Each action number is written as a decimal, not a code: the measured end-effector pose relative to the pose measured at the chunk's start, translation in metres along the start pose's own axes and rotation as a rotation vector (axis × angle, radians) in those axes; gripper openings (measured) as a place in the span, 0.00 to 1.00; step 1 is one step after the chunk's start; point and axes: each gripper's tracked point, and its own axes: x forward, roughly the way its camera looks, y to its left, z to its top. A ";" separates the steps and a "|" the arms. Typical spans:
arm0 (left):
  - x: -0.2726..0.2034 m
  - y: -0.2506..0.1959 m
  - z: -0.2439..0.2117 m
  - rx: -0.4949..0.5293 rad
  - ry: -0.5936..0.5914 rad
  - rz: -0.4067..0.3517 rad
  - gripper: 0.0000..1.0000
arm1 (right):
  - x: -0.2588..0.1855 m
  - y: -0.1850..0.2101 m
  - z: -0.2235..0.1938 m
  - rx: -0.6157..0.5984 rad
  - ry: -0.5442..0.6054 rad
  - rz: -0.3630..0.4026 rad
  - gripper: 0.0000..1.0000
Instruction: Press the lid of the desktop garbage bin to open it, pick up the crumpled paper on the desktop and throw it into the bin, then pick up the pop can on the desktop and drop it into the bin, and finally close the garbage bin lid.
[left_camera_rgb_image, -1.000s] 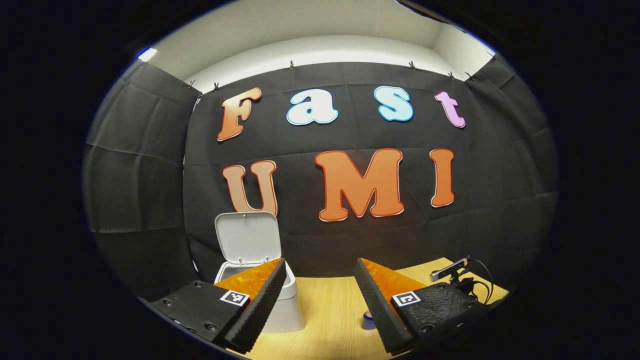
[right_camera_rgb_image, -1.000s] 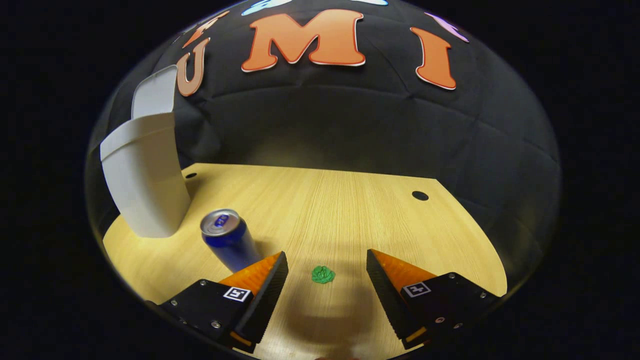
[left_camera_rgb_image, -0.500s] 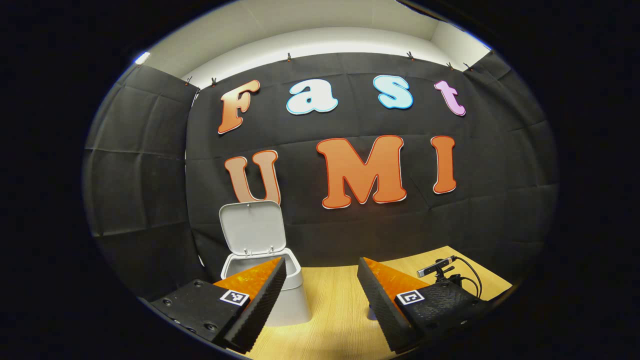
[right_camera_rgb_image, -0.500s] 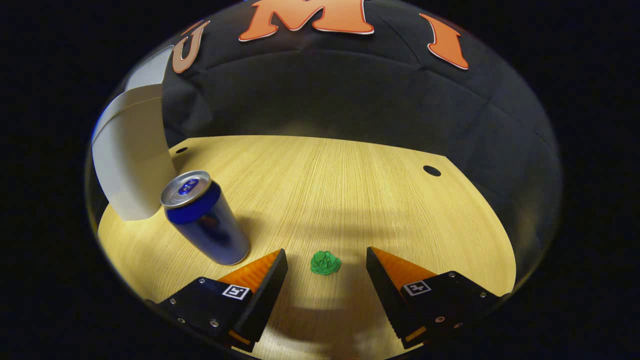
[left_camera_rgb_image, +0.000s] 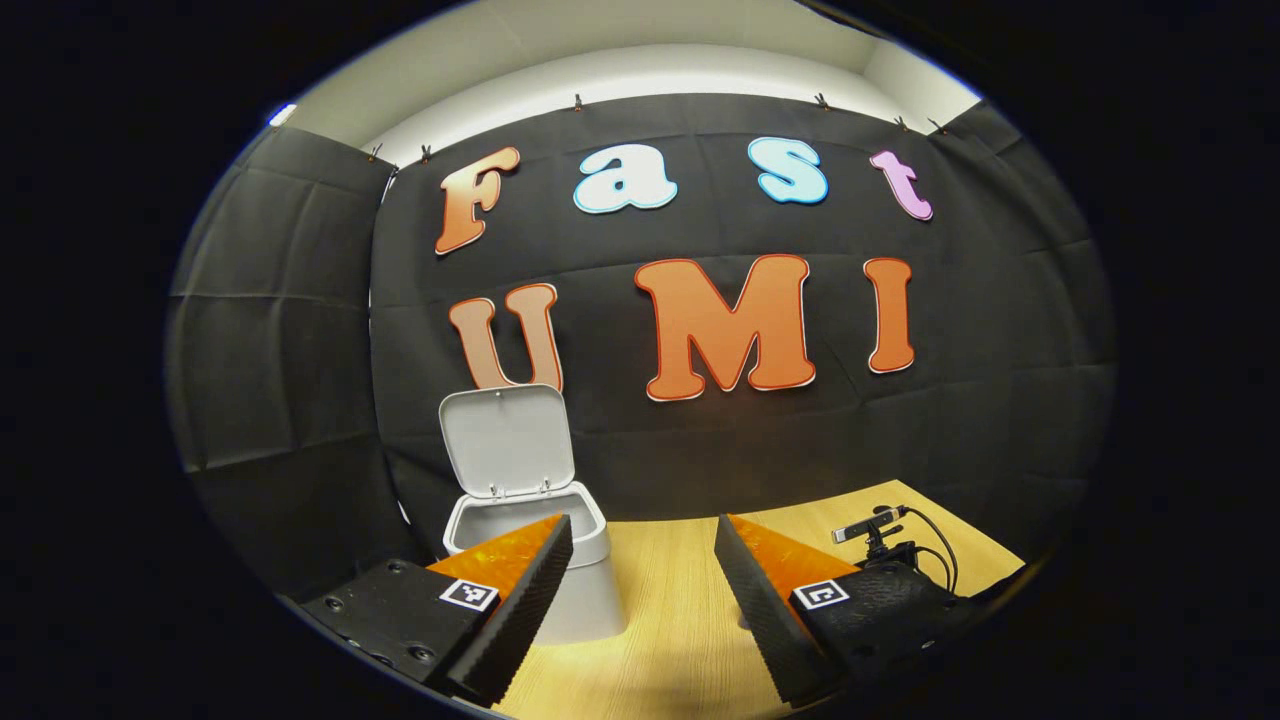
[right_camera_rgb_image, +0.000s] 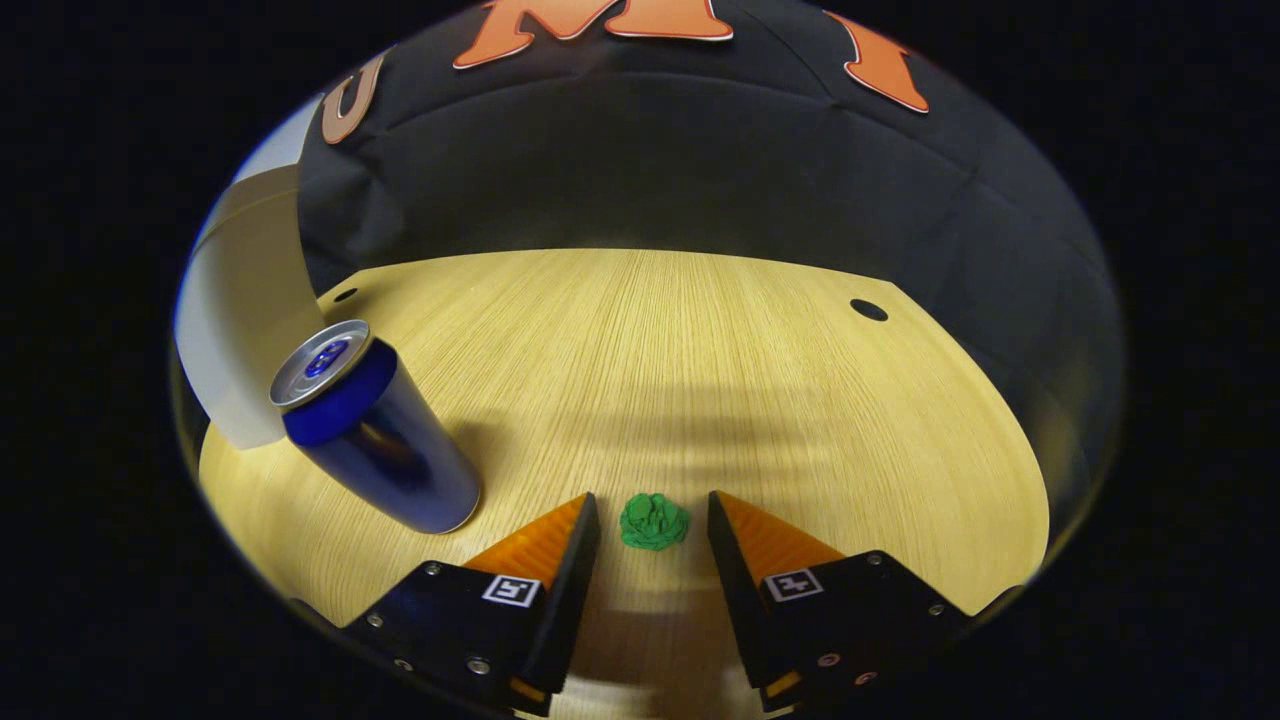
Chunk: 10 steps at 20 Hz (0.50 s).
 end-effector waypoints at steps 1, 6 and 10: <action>0.001 -0.001 -0.001 0.000 0.004 -0.001 0.91 | 0.001 0.002 -0.003 -0.003 0.005 0.006 0.64; 0.006 -0.005 -0.004 0.007 0.017 -0.015 0.91 | 0.000 0.005 -0.005 -0.010 0.013 0.012 0.36; 0.008 -0.006 -0.002 0.011 0.012 -0.029 0.91 | -0.006 -0.001 0.001 -0.001 0.002 0.010 0.26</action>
